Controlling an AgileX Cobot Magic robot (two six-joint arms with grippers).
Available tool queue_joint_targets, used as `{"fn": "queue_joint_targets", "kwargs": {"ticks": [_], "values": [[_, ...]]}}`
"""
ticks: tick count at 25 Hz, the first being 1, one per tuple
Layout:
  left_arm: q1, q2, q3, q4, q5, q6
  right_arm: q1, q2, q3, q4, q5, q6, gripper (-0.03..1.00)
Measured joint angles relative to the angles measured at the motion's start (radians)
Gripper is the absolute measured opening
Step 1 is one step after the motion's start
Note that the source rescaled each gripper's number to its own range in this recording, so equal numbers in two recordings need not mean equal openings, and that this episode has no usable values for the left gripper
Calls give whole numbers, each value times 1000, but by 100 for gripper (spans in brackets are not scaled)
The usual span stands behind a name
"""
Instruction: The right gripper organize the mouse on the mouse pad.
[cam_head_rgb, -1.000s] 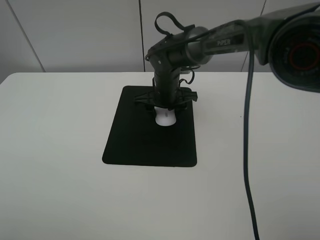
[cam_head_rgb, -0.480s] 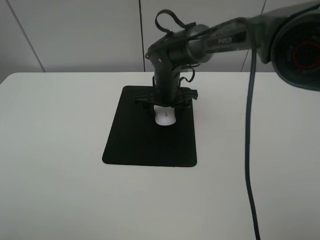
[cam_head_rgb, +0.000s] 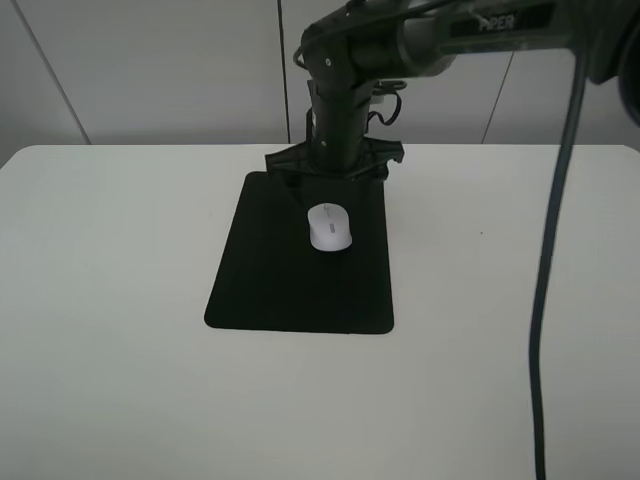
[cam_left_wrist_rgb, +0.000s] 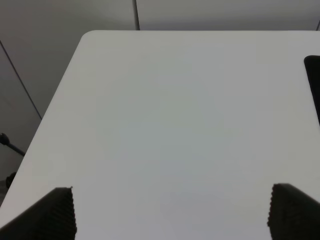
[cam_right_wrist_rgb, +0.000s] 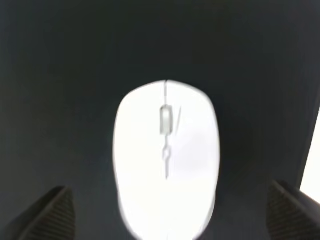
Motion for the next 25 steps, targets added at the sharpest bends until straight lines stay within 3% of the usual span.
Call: {"fn": "queue_joint_targets", "kwargs": {"ticks": [4,10,18,25], "values": [[0,0,0,0,0,0,-28,-66,4,106,61,-116,79],[0,0,0,0,0,0,-119,-200,193,130,31,-151,79],[0,0,0,0,0,0,-308,-422,508,131,-30,-154,79],[0,0,0,0,0,0,-507,-625,664,131,-42,-221,79]]}}
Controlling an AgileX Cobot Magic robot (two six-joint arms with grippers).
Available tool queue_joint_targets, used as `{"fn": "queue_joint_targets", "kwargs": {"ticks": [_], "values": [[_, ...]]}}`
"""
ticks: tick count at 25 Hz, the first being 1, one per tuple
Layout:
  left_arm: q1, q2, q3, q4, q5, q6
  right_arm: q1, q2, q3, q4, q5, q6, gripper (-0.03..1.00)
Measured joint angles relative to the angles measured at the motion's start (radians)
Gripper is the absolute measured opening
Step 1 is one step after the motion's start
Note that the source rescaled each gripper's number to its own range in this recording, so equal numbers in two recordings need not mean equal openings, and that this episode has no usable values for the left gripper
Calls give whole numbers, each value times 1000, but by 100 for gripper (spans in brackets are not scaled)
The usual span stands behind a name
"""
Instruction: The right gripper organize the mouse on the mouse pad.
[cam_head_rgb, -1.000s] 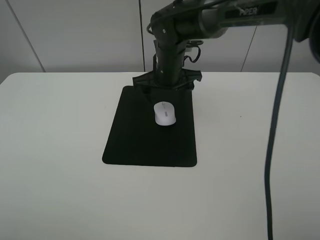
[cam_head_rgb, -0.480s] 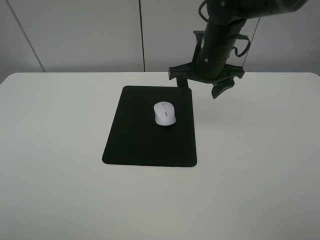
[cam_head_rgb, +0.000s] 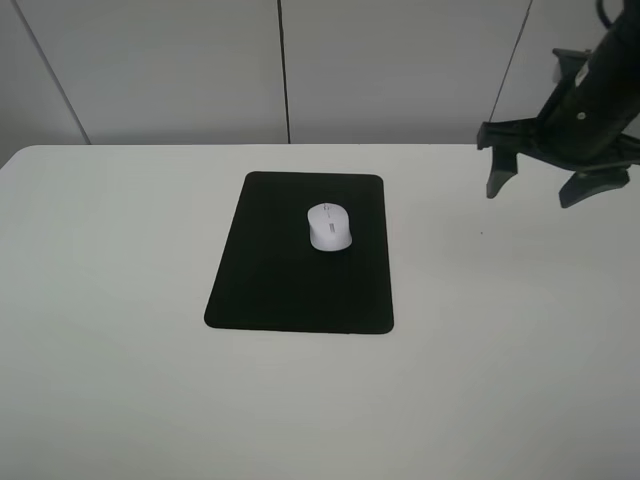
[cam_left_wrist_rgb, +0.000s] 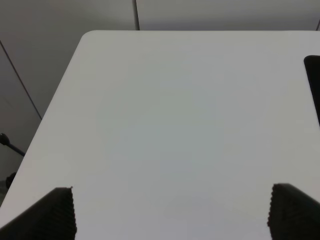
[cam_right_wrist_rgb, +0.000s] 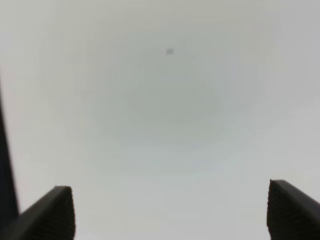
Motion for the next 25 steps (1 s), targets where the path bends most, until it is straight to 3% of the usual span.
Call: {"fn": "queue_joint_targets", "kwargs": {"ticks": [4,10,16,25], "values": [[0,0,0,0,0,0,-78,-127,67,0,16,-85,79],[0,0,0,0,0,0,-91,-333,103,26,84,-187,79],[0,0,0,0,0,0,-91,-556,134,33,172,-219,79],[0,0,0,0,0,0,-89,-1017,306,-7,203,-238,79]]}}
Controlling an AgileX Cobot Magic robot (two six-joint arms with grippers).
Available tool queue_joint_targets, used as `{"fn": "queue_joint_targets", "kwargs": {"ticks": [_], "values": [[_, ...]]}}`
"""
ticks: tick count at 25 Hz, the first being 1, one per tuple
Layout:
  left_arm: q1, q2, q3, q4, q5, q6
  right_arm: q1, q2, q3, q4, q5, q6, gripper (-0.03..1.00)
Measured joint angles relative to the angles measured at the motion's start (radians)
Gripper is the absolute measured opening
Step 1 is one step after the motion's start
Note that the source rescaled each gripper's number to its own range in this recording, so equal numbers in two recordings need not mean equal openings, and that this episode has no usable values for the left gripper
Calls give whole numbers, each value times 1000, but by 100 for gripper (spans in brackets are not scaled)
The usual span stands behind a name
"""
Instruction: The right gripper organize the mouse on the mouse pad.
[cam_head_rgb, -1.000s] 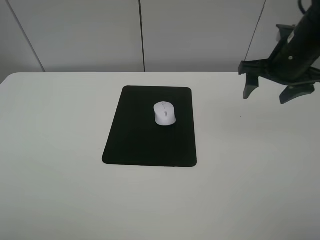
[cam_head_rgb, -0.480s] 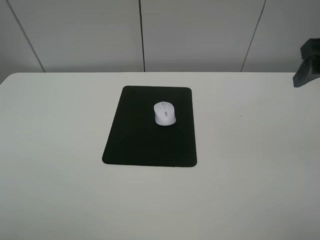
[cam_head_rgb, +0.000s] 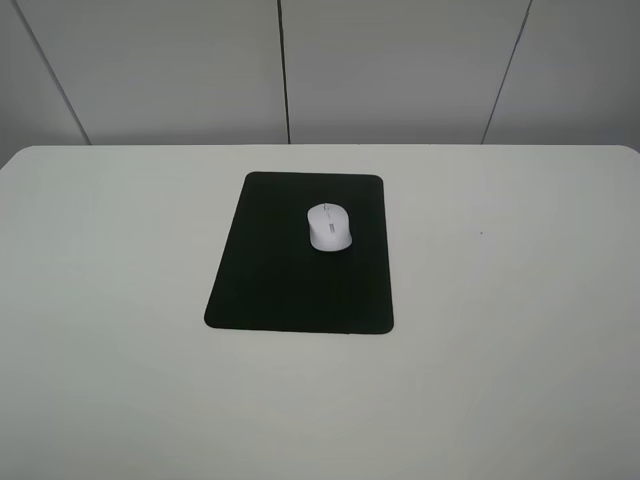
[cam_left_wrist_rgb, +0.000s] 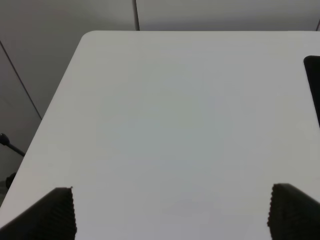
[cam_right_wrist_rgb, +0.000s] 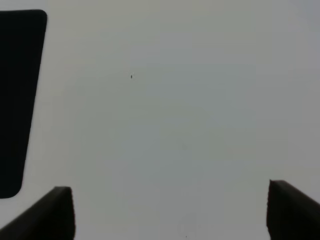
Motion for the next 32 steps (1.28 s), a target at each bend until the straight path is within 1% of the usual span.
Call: {"fn": "queue_joint_targets", "kwargs": {"ticks": [7,13,17,25,29,32], "values": [[0,0,0,0,0,0,62,-282,138,11,20,-3,79],[0,0,0,0,0,0,64,-491,203,11,29,-6,79],[0,0,0,0,0,0,64,-579,213,10,49,-6,79],[0,0,0,0,0,0,64,-599,213,7,62,-6,79],[0,0,0,0,0,0,64,-599,227,-33,81,-4,79],[0,0,0,0,0,0,64,-599,233,-38,57,-3,79]]}}
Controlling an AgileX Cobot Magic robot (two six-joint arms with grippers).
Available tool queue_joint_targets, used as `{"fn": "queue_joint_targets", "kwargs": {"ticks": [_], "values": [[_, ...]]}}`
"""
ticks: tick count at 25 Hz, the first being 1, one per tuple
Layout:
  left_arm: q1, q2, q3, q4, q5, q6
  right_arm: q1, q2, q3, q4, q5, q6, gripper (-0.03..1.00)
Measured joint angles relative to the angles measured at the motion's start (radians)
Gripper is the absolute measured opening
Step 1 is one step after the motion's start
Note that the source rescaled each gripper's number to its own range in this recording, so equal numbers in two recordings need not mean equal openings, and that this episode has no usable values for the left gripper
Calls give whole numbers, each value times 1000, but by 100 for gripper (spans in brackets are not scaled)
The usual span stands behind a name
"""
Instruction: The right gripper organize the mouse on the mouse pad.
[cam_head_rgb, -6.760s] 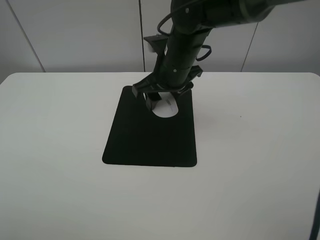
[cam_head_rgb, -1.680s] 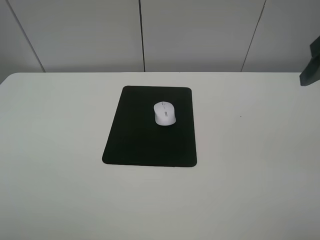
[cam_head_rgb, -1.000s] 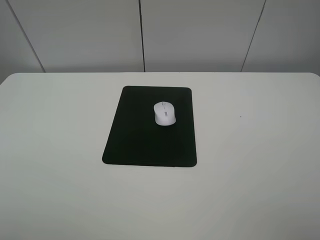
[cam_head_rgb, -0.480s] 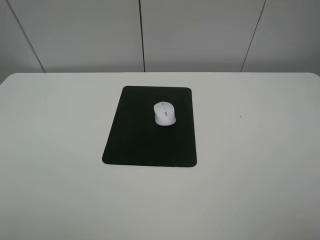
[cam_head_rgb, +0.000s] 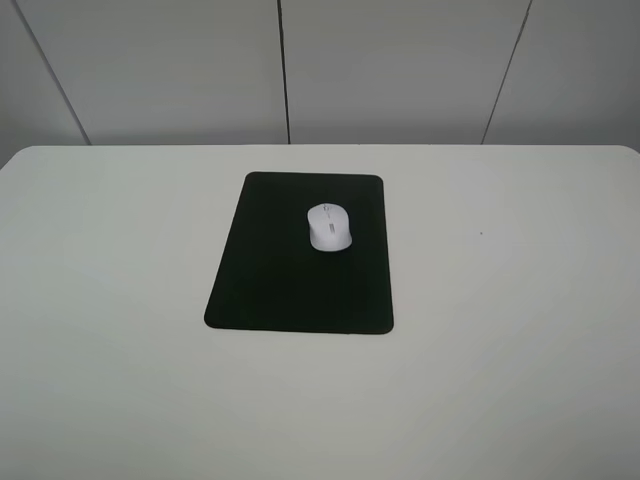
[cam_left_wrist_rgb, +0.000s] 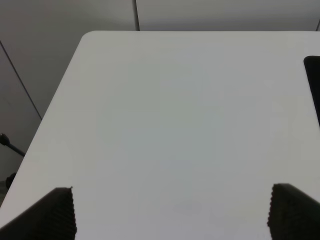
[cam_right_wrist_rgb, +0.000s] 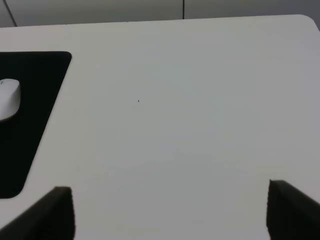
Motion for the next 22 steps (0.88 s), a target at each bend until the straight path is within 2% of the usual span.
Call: {"fn": "queue_joint_targets", "kwargs": {"ticks": [7,10,15,22], "values": [[0,0,0,0,0,0,0,0,28,0,-61,-4,79],[0,0,0,0,0,0,-13,0,28,0,-64,-16,79],[0,0,0,0,0,0,-93,0,31,0,-66,-21,79],[0,0,0,0,0,0,-95,0,31,0,-66,-21,79]]}}
